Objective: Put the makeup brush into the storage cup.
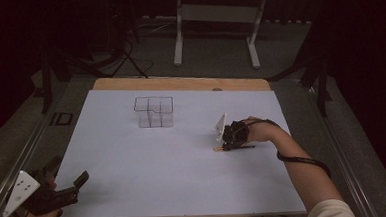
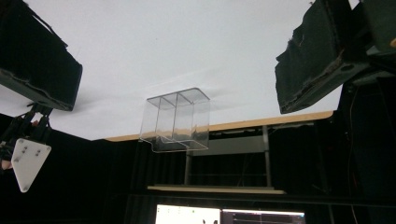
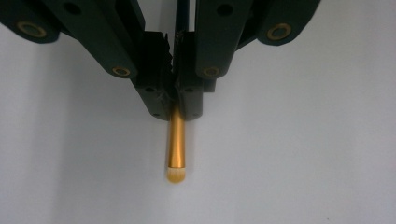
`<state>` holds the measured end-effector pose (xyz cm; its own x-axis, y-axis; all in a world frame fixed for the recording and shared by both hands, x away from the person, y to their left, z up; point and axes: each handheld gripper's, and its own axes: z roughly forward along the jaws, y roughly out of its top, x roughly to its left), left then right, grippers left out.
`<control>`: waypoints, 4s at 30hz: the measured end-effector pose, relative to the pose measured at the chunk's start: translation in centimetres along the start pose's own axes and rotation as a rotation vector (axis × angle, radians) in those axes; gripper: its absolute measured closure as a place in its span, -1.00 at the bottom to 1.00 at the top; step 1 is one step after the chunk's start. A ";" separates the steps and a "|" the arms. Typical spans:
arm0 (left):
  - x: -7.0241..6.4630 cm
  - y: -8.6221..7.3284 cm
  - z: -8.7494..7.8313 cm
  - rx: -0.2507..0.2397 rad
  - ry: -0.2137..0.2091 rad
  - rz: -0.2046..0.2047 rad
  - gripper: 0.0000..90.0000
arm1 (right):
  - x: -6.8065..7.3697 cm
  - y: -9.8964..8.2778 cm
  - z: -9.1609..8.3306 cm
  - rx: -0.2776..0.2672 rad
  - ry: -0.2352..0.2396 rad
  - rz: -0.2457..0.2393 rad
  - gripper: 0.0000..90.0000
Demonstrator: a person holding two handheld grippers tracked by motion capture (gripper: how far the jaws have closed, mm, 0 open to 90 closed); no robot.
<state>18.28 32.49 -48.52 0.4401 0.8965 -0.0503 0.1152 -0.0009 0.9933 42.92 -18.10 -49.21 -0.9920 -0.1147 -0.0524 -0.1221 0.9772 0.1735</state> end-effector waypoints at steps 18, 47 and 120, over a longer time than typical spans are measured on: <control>-0.1 0.1 0.0 -0.005 -0.003 0.001 -0.97 | 0.1 -0.4 -3.3 -0.133 -0.038 0.162 0.87; -0.3 0.2 0.3 -0.002 -0.014 -0.006 -0.97 | 2.1 -1.2 -6.0 -0.525 -0.114 0.355 0.87; -6.0 7.8 11.8 0.099 -0.590 -0.082 -0.86 | 6.4 3.9 -12.5 -0.997 -0.195 0.317 0.87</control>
<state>27.01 21.90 -41.71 0.8424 0.4987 -0.2040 0.2401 -0.0086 0.9707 35.72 -17.24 -36.58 -0.9716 0.2364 -0.0049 0.0827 0.3592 0.9296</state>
